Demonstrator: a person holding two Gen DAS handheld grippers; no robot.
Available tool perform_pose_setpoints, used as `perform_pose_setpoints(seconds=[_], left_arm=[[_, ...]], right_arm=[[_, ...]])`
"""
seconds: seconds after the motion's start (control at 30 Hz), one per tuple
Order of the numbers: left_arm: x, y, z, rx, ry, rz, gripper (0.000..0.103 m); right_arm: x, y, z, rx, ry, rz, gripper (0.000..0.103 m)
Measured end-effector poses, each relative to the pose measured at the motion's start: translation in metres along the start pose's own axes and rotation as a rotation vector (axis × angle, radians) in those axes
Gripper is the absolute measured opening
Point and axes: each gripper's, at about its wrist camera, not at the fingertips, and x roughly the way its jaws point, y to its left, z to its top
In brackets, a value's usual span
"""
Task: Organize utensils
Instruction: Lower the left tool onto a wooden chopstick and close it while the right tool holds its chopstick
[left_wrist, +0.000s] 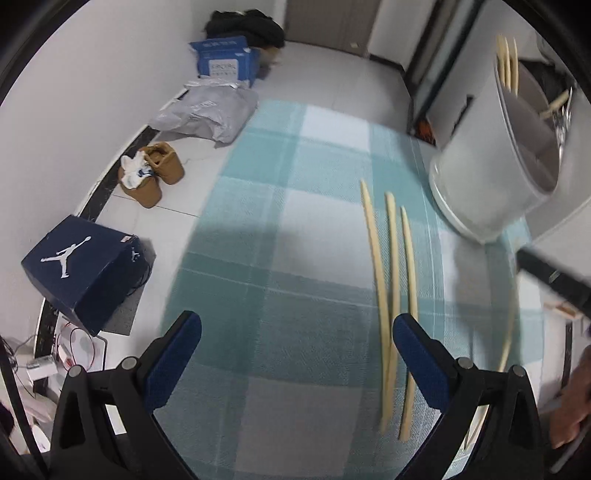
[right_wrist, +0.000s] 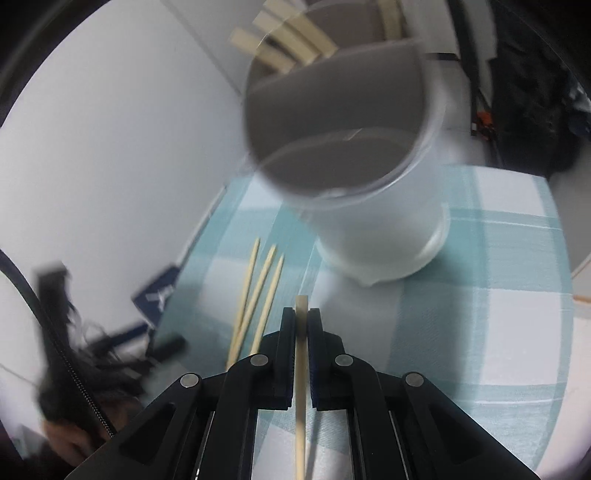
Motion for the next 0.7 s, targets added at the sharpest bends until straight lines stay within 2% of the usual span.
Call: perform_pose_setpoints(seconds=[0.13,0.23,0.37,0.53,0.7], left_arm=[[0.007,-0.003,0.003,-0.019,0.029,0.010,0.102],[0.014,-0.007,0.007,-0.018,0.046,0.050,0.102],[0.022,-0.009,0.009,-0.047,0.072,0.072,0.102],[0.026,-0.023,0.008,-0.004,0.077,0.144,0.102],[0.027,-0.025,0.012,-0.006,0.084,0.153,0.102]], right_arm=[[-0.023,-0.019,0.005,0.075,-0.050,0.073,0.005],[-0.041,-0.030,0.003,0.098,-0.099,0.102,0.005],[-0.059,-0.036,-0.001,0.092,-0.146,0.103,0.005],[-0.073,-0.042,-0.005,0.070,-0.172,0.094,0.005],[-0.081,-0.036,-0.012,0.051,-0.201,0.066,0.005]])
